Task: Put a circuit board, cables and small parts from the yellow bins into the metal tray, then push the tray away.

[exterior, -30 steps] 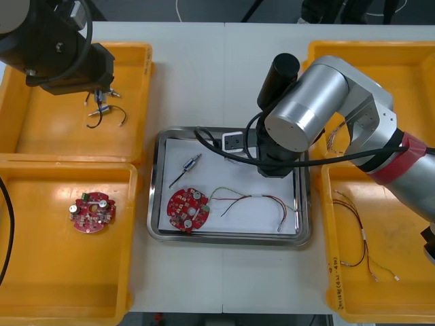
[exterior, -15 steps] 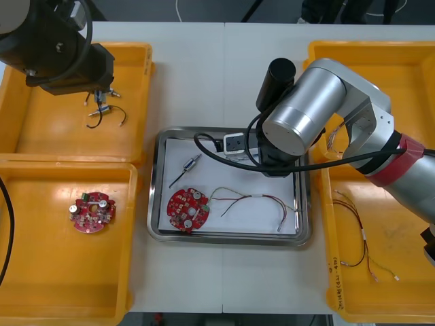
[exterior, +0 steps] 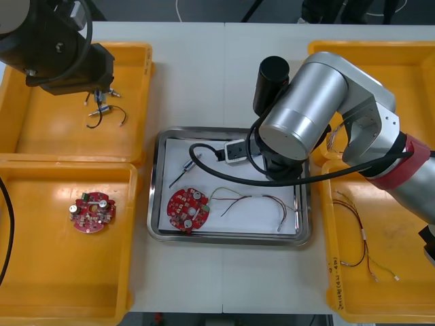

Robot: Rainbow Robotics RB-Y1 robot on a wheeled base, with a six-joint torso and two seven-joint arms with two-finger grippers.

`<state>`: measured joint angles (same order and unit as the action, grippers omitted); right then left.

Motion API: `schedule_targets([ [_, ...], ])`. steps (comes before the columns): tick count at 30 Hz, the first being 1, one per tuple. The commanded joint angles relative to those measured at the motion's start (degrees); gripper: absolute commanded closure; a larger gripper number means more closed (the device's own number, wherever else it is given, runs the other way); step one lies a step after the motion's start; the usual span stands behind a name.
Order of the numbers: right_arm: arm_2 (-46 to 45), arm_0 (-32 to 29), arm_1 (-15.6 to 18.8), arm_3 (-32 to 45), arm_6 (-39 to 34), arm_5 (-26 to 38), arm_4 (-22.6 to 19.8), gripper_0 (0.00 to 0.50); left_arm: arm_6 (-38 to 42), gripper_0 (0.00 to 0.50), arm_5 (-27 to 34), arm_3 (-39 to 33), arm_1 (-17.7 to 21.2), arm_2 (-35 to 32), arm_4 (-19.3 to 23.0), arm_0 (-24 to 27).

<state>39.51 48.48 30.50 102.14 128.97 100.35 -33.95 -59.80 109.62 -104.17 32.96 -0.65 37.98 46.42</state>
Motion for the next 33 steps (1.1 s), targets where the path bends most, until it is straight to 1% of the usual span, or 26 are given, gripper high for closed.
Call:
schedule_targets([
  [1, -5.23, 0.04, -0.44, 6.66, -1.0, 5.82, 0.11, 0.0, -4.27, 0.498, 0.38, -1.73, 2.28, 0.65, -0.54, -0.01],
  [5, -8.92, 0.04, -0.7, 9.3, -1.35, 9.65, -1.3, 0.0, -4.27, 0.498, 0.38, -1.73, 2.28, 0.74, -0.36, -0.01],
  [11, -16.04, 0.04, -2.64, 9.65, -2.32, 9.65, -3.23, 0.0, -4.19, 0.498, 0.38, -2.0, 2.28, 0.74, 0.43, -0.01],
  [13, -17.36, 0.04, -2.72, 9.65, -3.9, 9.65, -3.23, 0.0, -4.1, 0.497, 0.38, -2.26, 2.19, 0.74, 0.87, -0.01],
  [18, -21.66, 0.04, -2.55, 10.71, -11.02, 9.65, -4.28, 0.0, -3.92, 0.497, 0.38, -3.05, 1.67, 0.74, 1.83, -0.01],
  [21, -24.12, -0.05, -1.58, 12.38, -15.24, 9.65, -4.72, 0.0, -3.92, 0.498, 0.38, -3.84, 1.14, 1.71, 2.01, 0.08],
  [23, -25.09, -0.31, -0.7, 13.08, -16.56, 9.65, -5.16, 0.0, -3.83, 0.497, 0.38, -4.28, 0.96, 2.59, 1.92, 0.08],
  [30, -31.95, -4.44, 3.6, 13.96, -22.53, 9.65, -10.35, 0.0, -2.87, 0.498, 0.38, -6.83, -0.79, 6.89, 1.57, 0.16],
  [33, -34.41, -5.94, 5.27, 14.13, -22.88, 9.65, -11.23, 0.0, -2.43, 0.497, 0.38, -7.01, -1.85, 8.56, 1.4, 0.69],
])
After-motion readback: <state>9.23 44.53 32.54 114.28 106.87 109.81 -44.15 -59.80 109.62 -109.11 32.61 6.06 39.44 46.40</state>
